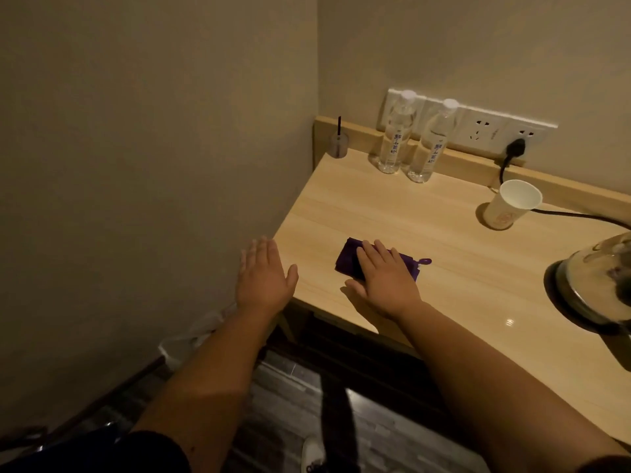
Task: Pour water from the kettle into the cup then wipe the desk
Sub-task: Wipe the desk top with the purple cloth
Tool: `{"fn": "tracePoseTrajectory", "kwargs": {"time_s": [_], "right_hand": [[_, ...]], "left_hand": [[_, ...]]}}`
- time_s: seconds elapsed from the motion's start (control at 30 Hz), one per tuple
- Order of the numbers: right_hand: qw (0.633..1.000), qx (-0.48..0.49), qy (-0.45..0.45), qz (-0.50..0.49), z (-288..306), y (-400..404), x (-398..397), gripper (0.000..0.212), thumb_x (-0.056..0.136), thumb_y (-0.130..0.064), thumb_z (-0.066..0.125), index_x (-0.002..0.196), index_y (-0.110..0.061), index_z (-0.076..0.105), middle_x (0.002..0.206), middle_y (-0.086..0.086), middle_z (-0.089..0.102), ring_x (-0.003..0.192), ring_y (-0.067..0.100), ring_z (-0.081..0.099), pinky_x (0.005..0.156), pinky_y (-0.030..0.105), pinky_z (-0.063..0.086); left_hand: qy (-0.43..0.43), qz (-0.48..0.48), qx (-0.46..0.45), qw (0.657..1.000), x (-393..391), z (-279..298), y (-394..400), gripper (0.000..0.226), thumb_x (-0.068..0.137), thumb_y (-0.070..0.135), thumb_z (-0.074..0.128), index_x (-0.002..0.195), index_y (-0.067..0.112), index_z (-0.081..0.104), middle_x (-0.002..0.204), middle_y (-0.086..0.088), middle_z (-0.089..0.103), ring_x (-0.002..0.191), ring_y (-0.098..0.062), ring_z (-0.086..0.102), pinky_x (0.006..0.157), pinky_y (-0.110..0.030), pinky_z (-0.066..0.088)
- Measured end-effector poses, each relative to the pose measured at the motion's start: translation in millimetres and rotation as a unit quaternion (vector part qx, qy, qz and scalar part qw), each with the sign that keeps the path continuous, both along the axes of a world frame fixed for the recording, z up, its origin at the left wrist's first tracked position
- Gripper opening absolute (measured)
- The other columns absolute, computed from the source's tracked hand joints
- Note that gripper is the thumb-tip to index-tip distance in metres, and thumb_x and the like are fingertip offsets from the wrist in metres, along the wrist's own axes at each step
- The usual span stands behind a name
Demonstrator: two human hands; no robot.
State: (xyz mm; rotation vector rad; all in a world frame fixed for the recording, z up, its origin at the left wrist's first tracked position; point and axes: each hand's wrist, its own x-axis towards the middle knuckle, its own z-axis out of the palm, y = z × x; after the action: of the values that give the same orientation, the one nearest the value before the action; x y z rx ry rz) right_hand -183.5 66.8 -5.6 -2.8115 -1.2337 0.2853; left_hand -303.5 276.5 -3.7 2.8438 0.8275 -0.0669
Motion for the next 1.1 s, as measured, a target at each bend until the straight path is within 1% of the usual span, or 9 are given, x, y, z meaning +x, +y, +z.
{"fn": "tracePoseTrajectory", "kwargs": {"time_s": [0.13,0.4,0.57,0.67,0.73,0.87,0.93,1.0,1.1], "right_hand": [[0.998,-0.043,0.036,0.03,-12.5,8.1,11.4,0.078,0.092,-0.066,0.015,0.153,-0.019,0.005,0.162,0.003,-0.001,0.147,0.027,-0.007,0.118,0.05,-0.001],[0.99,-0.083,0.044,0.109,-25.4,-7.4,1.1,0.093,0.085,-0.079,0.007,0.151,-0.016,-0.007,0.157,0.004,-0.017,0.145,0.026,-0.016,0.117,0.05,-0.004],[0.985,-0.04,0.0,0.17,-36.5,-42.7,-37.2,0.083,0.089,-0.064,0.042,0.15,-0.012,0.021,0.157,0.009,0.016,0.144,0.03,0.019,0.113,0.052,0.024],[0.986,0.004,0.007,0.166,-37.8,-54.3,-48.4,0.085,0.07,-0.035,0.078,0.144,-0.018,0.039,0.151,0.005,0.038,0.135,0.026,0.041,0.106,0.043,0.033],[0.984,0.068,0.011,0.167,-32.4,-53.6,-45.6,0.078,0.065,-0.023,0.083,0.136,-0.019,0.051,0.14,0.003,0.053,0.126,0.024,0.053,0.102,0.039,0.04],[0.924,0.275,0.254,-0.077,12.7,-30.5,-12.1,0.037,0.091,-0.011,0.059,0.126,-0.023,0.061,0.118,-0.007,0.066,0.104,0.007,0.06,0.09,0.018,0.042],[0.82,0.313,0.41,-0.248,31.2,-13.1,26.8,0.028,0.095,-0.021,0.055,0.122,-0.023,0.064,0.103,-0.002,0.072,0.091,0.018,0.065,0.08,0.032,0.047],[0.738,0.368,0.463,-0.325,40.9,11.2,74.4,0.021,0.095,-0.024,0.055,0.112,-0.017,0.067,0.088,0.009,0.071,0.079,0.031,0.065,0.071,0.041,0.049],[0.804,0.388,0.344,-0.293,39.9,63.7,137.9,0.021,0.095,-0.028,0.053,0.11,-0.018,0.065,0.096,0.01,0.068,0.09,0.036,0.064,0.076,0.044,0.05]], "left_hand": [[0.0,0.062,-0.02,0.998,5.1,-15.9,14.9,0.072,0.1,0.047,0.034,0.152,0.002,0.016,0.16,-0.018,0.018,0.148,-0.031,0.01,0.12,-0.043,0.005],[-0.031,0.215,-0.117,0.969,42.9,-49.3,31.4,0.071,0.101,0.049,0.026,0.152,0.0,0.016,0.16,-0.018,0.018,0.147,-0.031,0.014,0.119,-0.043,0.012],[0.009,0.229,-0.117,0.966,62.0,-56.1,35.3,0.067,0.1,0.054,0.017,0.131,0.004,0.05,0.128,-0.02,0.058,0.114,-0.038,0.055,0.092,-0.045,0.046],[0.007,0.214,-0.087,0.973,61.3,-53.3,35.2,0.066,0.101,0.052,0.016,0.125,0.004,0.055,0.119,-0.021,0.063,0.106,-0.039,0.059,0.084,-0.043,0.047],[0.006,0.208,-0.081,0.975,60.8,-54.6,36.6,0.065,0.101,0.051,0.015,0.125,0.006,0.056,0.119,-0.02,0.063,0.106,-0.039,0.059,0.086,-0.045,0.048],[0.0,0.212,-0.085,0.974,61.2,-54.4,37.0,0.064,0.101,0.051,0.015,0.121,0.008,0.059,0.113,-0.018,0.066,0.1,-0.038,0.061,0.082,-0.043,0.049],[-0.003,0.217,-0.077,0.973,61.6,-55.0,36.5,0.064,0.101,0.052,0.016,0.118,0.008,0.06,0.11,-0.017,0.066,0.097,-0.037,0.062,0.08,-0.043,0.049],[-0.002,0.219,-0.065,0.973,61.4,-57.4,36.1,0.063,0.101,0.052,0.016,0.116,0.009,0.06,0.106,-0.016,0.067,0.095,-0.036,0.063,0.079,-0.041,0.049],[0.003,0.212,-0.065,0.975,62.3,-60.8,36.6,0.062,0.101,0.052,0.016,0.118,0.009,0.058,0.108,-0.016,0.067,0.098,-0.037,0.063,0.08,-0.041,0.047]]}}
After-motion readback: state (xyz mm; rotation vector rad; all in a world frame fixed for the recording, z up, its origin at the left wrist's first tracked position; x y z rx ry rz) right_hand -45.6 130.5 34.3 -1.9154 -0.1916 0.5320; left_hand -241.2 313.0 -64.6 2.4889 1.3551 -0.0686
